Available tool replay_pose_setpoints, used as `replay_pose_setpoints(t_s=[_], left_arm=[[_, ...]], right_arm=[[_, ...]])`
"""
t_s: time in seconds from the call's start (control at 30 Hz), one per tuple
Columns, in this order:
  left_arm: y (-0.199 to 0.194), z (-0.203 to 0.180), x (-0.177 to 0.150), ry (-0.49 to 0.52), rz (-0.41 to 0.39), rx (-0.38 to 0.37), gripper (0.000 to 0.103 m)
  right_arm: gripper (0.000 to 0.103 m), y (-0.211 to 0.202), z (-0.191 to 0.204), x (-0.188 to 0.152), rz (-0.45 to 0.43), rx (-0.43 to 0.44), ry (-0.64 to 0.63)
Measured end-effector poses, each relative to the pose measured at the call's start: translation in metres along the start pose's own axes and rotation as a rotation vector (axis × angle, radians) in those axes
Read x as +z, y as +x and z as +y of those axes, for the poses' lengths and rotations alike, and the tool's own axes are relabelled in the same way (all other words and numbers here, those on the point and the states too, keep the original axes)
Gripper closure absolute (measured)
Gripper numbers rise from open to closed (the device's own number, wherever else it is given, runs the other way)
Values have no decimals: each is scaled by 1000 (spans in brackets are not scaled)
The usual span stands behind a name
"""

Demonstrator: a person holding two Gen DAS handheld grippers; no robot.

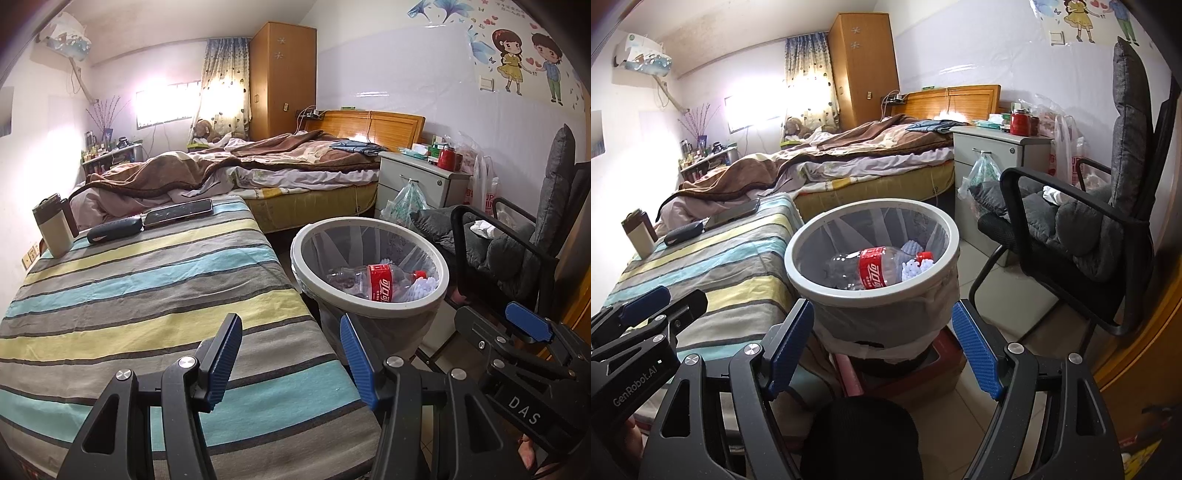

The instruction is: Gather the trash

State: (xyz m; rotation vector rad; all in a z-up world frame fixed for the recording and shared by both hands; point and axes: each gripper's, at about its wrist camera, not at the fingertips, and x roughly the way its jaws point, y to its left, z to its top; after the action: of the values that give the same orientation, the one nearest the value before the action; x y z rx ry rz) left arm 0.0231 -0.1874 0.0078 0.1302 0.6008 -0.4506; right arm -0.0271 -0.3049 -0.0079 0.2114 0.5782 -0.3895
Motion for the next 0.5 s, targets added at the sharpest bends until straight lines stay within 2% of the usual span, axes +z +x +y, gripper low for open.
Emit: replay_pose_setpoints(t_s=[0.5], left_arm=[[-1, 1, 0, -3, 0, 3, 48]], right_arm=[[25, 0, 2, 0, 3, 1, -2]])
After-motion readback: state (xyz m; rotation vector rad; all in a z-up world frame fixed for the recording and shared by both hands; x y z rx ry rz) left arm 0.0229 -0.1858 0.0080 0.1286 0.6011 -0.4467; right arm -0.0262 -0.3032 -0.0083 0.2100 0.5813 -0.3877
